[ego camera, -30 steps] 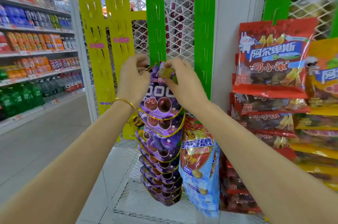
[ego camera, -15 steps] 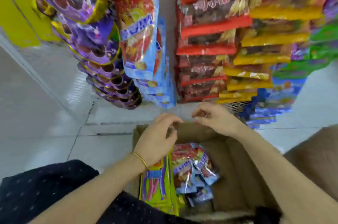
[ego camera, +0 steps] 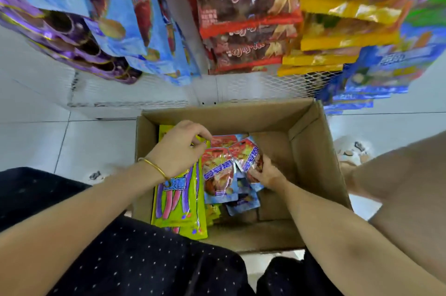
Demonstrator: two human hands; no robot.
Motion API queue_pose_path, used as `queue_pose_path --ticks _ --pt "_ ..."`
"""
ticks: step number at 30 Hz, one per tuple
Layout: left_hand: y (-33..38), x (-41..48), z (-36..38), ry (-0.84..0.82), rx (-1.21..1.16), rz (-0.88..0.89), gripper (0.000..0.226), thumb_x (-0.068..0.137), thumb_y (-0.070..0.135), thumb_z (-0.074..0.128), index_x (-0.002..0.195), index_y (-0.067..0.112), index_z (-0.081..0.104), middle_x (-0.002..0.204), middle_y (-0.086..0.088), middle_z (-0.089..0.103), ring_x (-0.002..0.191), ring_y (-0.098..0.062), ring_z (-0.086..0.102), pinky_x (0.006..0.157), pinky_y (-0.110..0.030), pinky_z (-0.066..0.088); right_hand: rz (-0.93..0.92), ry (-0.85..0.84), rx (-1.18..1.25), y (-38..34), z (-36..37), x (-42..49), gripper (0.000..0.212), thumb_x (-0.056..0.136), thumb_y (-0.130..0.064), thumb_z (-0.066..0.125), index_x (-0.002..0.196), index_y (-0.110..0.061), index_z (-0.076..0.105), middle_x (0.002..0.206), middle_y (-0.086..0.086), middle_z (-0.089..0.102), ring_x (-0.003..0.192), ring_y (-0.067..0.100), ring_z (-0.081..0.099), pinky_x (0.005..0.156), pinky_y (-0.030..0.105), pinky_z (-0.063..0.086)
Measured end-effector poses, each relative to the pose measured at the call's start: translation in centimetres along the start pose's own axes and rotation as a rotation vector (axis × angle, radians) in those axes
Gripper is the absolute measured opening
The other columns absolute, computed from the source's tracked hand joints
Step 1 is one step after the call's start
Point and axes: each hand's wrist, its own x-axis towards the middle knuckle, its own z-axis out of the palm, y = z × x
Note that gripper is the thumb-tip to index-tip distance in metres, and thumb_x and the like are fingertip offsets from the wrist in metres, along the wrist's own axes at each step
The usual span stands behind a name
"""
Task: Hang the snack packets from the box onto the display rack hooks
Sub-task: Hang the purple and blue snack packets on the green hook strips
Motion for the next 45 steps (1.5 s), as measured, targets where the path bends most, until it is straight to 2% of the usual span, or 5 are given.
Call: queue_pose_path --ticks 6,15,24,37,45 --pt "-0.1 0.5 -0.1 0.005 -0.012 -0.035 0.018 0.088 0.009 0.054 0.097 0.024 0.061 0.102 0.003 0.048 0.08 -0.002 0.055 0.07 -0.002 0.034 0.105 0.116 -0.093 -0.7 1.4 0.9 0.106 0.069 -0.052 0.075 0.145 -0.009 0.013 0.142 0.019 0.032 0.133 0.034 0.03 0.105 0.042 0.03" --pt "-0.1 0.3 -0.3 0.017 -0.047 -0.072 0.019 0.09 0.011 0.052 0.101 0.021 0.063 0.107 0.002 0.049 0.088 -0.006 0.058 0.069 0.0 0.035 0.098 0.07 -0.206 -1.5 3.3 0.7 0.096 0.06 -0.068 0.071 0.134 -0.021 0.033 0.133 0.009 0.035 0.127 0.032 0.036 0.098 0.045 0.036" --pt "-0.6 0.2 0.4 -0.054 -0.103 -0.142 0.018 0.092 0.012 0.051 0.105 0.015 0.063 0.106 0.002 0.054 0.092 -0.013 0.058 0.072 -0.018 0.041 -0.012 0.232 -0.111 -2.0 2.0 -1.0 0.019 0.09 -0.035 0.049 0.086 -0.017 0.053 0.095 0.006 0.066 0.082 0.024 0.062 0.072 0.035 0.052" --pt "3.3 0.5 0.7 0.023 -1.122 -0.437 0.029 0.086 0.033 0.061 0.107 0.014 0.056 0.098 -0.008 0.064 0.086 -0.018 0.063 0.071 -0.031 0.054 -0.804 0.501 -0.473 -11.7 -2.2 -11.7 0.041 0.092 -0.045 0.048 0.123 -0.018 0.054 0.102 0.004 0.059 0.096 0.026 0.059 0.07 0.037 0.046" --pt "2.8 -1.8 -2.7 -0.046 -1.152 -0.236 0.016 0.096 0.015 0.046 0.097 0.013 0.062 0.089 -0.008 0.068 0.064 -0.015 0.066 0.067 -0.034 0.057 -0.802 0.53 0.09 -12.4 -6.1 -13.9 0.056 0.091 -0.037 0.056 0.139 -0.017 0.039 0.132 -0.002 0.049 0.121 0.01 0.045 0.097 0.027 0.041"
